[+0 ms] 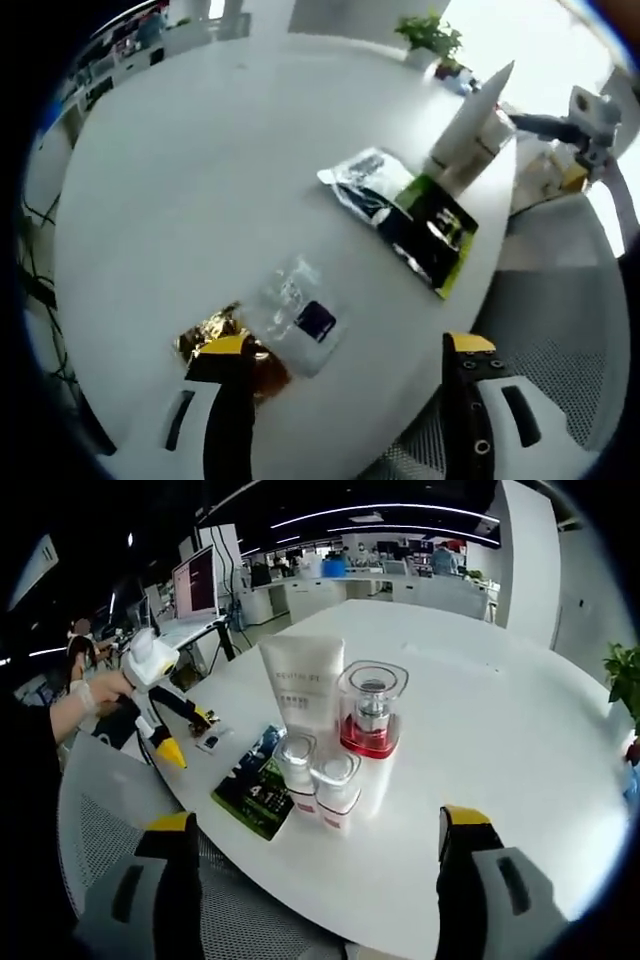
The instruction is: Arrange the skincare products in the storage area until every visible bottle or jar stands upright without overlapping.
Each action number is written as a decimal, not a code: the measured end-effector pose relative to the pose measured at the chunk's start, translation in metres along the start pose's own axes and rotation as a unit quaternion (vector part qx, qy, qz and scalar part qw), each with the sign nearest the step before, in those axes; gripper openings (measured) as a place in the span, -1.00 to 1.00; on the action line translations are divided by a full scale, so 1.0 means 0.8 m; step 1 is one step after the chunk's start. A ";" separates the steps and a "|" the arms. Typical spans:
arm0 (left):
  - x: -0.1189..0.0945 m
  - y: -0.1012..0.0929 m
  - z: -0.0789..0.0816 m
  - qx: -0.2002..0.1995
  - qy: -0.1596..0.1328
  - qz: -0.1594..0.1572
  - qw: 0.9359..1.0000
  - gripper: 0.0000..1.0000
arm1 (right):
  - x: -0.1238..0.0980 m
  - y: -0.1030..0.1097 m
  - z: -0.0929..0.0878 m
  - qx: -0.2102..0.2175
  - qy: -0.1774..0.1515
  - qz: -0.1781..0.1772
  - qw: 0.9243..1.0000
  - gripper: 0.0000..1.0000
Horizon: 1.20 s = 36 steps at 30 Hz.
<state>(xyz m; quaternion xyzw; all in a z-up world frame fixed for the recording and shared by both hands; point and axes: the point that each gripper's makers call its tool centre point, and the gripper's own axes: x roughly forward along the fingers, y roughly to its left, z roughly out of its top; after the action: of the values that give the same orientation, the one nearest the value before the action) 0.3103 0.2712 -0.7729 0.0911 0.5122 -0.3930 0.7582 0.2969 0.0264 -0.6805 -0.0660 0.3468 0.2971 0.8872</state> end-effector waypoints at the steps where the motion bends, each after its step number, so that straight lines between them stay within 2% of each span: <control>1: 0.001 0.000 0.002 0.002 0.001 0.000 1.000 0.45 | 0.000 -0.001 -0.001 0.001 0.000 -0.001 1.000 0.99; 7: 0.013 -0.006 0.020 0.021 0.004 -0.006 1.000 0.38 | -0.002 -0.005 -0.005 0.006 0.004 -0.005 1.000 0.99; 14: 0.025 -0.014 0.031 0.034 0.008 -0.005 0.999 0.30 | -0.004 -0.008 -0.007 0.008 0.003 -0.006 1.000 0.99; 25: 0.034 0.002 0.036 0.104 0.012 0.053 0.993 -0.03 | -0.005 -0.009 -0.009 0.010 0.005 -0.008 1.000 0.99; 29: 0.032 0.005 0.030 0.122 0.028 0.055 0.991 0.02 | -0.006 -0.010 -0.009 0.010 0.005 -0.009 1.000 0.99; 33: 0.025 0.022 0.026 0.134 0.035 0.102 0.985 -0.04 | -0.006 -0.010 -0.010 0.011 0.006 -0.010 1.000 0.99; 36: 0.028 0.014 0.024 0.130 0.035 0.086 0.987 -0.12 | -0.004 -0.009 -0.011 0.009 0.009 -0.008 1.000 0.99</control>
<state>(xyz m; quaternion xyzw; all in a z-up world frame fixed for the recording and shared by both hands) 0.3352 0.2566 -0.7862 0.2461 0.4732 -0.3862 0.7526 0.2940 0.0164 -0.6854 -0.0631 0.3569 0.2864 0.8869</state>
